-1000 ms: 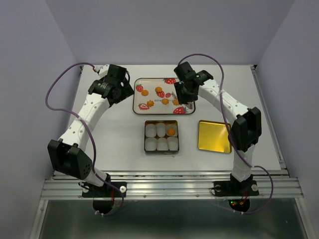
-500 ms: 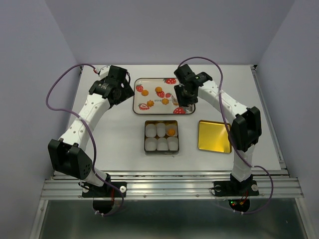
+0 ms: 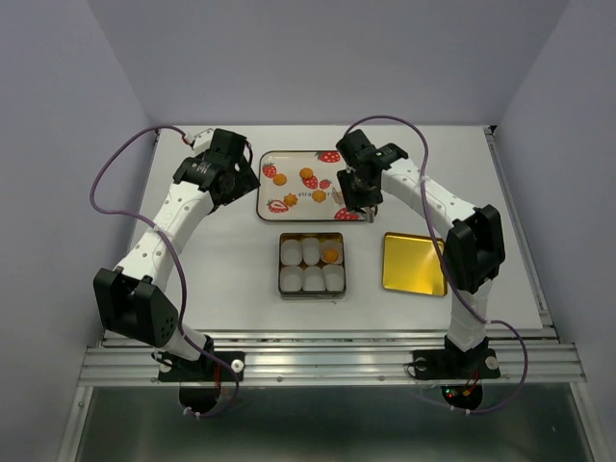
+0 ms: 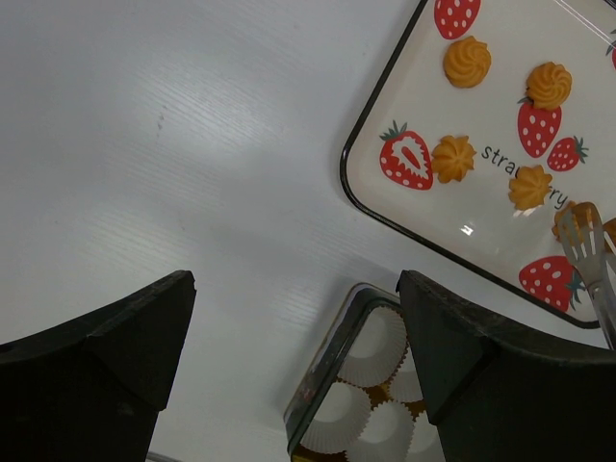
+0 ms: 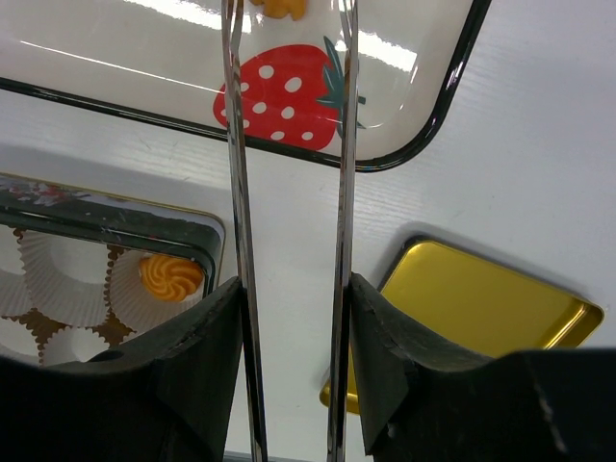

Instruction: Pack the cookies

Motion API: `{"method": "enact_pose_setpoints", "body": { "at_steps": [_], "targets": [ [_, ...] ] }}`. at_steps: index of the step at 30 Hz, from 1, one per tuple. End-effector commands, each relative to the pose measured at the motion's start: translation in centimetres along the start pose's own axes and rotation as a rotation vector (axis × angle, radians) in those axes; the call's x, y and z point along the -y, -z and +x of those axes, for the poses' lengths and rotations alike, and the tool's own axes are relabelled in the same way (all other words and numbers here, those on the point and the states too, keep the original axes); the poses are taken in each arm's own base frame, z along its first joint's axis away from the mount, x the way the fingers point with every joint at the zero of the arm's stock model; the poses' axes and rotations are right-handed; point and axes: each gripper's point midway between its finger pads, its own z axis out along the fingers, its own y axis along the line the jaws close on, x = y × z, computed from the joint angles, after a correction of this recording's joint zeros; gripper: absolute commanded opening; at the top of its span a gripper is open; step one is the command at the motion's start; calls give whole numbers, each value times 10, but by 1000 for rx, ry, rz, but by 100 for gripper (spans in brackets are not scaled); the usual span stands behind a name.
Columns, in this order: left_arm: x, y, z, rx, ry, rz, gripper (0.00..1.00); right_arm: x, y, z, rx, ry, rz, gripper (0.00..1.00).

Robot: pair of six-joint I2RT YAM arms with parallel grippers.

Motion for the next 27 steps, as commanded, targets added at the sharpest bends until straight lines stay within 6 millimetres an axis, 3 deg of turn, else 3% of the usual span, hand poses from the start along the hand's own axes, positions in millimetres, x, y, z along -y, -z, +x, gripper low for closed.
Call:
{"method": "enact_pose_setpoints", "body": {
  "at_steps": [1, 14, 27],
  "targets": [
    [-4, 5, -3, 19, 0, -6, 99, 1, -2, -11, 40, 0, -3, 51],
    [-5, 4, -3, 20, -5, -14, 99, -6, -2, -10, 31, 5, -43, 52],
    [-3, 1, -4, 18, -9, -20, 99, 2, -2, -12, 43, 15, 3, 42]
  ]
}}
